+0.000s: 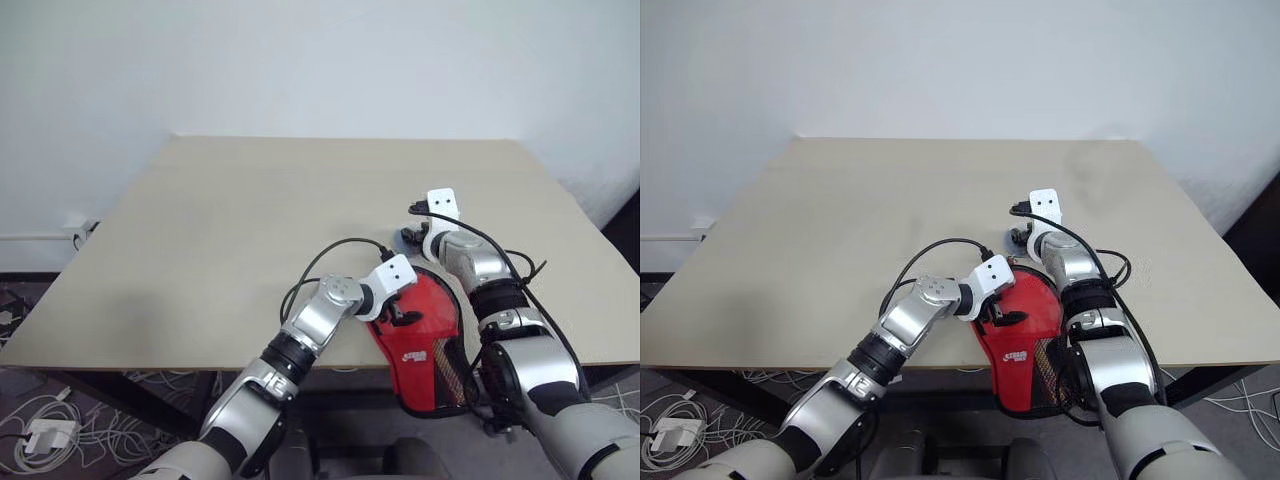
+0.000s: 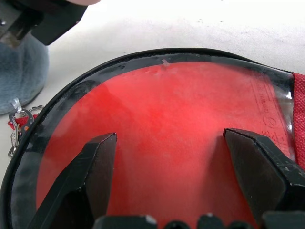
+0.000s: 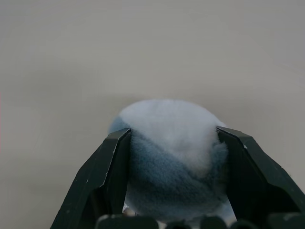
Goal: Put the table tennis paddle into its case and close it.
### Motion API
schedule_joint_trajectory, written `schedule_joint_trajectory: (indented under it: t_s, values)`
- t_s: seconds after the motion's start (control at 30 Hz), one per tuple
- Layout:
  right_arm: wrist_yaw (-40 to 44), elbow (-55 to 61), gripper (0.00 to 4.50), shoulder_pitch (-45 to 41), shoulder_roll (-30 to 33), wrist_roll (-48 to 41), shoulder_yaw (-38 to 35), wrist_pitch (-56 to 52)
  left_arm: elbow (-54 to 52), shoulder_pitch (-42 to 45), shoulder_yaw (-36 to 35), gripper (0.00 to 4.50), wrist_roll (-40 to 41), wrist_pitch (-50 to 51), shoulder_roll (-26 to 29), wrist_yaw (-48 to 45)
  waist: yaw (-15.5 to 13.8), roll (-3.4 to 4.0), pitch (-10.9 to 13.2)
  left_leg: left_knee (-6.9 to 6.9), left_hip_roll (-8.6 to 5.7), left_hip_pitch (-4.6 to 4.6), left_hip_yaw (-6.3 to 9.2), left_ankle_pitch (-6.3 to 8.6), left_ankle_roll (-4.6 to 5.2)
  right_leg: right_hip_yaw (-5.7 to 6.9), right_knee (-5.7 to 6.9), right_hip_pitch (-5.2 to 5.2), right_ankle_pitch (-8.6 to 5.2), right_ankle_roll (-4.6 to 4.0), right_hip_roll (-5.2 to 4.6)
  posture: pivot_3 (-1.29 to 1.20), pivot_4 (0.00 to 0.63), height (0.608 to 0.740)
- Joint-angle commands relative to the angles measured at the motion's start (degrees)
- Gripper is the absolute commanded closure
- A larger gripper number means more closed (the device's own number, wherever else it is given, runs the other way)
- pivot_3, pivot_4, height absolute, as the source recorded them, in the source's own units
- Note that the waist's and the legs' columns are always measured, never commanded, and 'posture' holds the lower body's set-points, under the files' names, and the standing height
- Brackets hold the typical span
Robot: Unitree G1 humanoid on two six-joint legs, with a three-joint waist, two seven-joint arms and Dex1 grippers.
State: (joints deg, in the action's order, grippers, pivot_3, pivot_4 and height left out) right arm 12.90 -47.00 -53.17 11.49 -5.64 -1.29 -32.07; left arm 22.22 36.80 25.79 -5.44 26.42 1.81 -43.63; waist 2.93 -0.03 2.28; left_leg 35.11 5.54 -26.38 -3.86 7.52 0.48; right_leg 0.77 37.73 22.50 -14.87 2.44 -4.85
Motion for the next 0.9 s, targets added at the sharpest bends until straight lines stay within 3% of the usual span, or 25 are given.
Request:
schedule_joint_trajectory:
  t_s: [0.03,0.33,0.63,0.9]
  values:
    - [1.8,-1.7,1.61,-1.0,0.4,1.1,1.1,-2.9,1.8,-0.8,1.4,0.71,-1.3,2.1,1.0,0.3,0.0,-0.02,0.0,0.0,0.0,0.0,0.0,0.0,0.0,0.0,0.0,0.0,0.0,0.0,0.0,0.0,0.0,0.74]
    - [1.6,0.7,4.43,-0.7,-0.1,1.5,0.6,-4.0,1.7,0.4,1.8,0.71,-0.6,8.4,0.0,-0.2,0.0,0.0,-0.4,-0.01,0.0,0.03,0.01,0.0,0.0,0.0,0.0,-0.02,-0.01,0.01,0.0,0.0,0.0,0.74]
    - [-4.6,2.9,4.47,-1.2,1.5,0.1,-5.7,1.1,2.3,2.2,3.4,0.71,-0.9,13.2,0.3,-1.3,0.0,0.01,-0.4,-0.02,0.0,0.02,0.0,0.0,0.0,0.0,0.0,0.0,-0.01,0.01,0.0,0.0,0.0,0.74]
    - [-2.7,5.3,4.47,-1.7,5.2,-1.9,-8.4,-1.4,2.6,3.0,3.3,0.71,0.2,14.4,0.6,-2.8,0.0,0.04,-0.3,-0.01,0.0,0.01,0.0,0.0,0.0,0.0,-0.02,0.0,-0.01,0.0,-0.01,0.0,0.0,0.74]
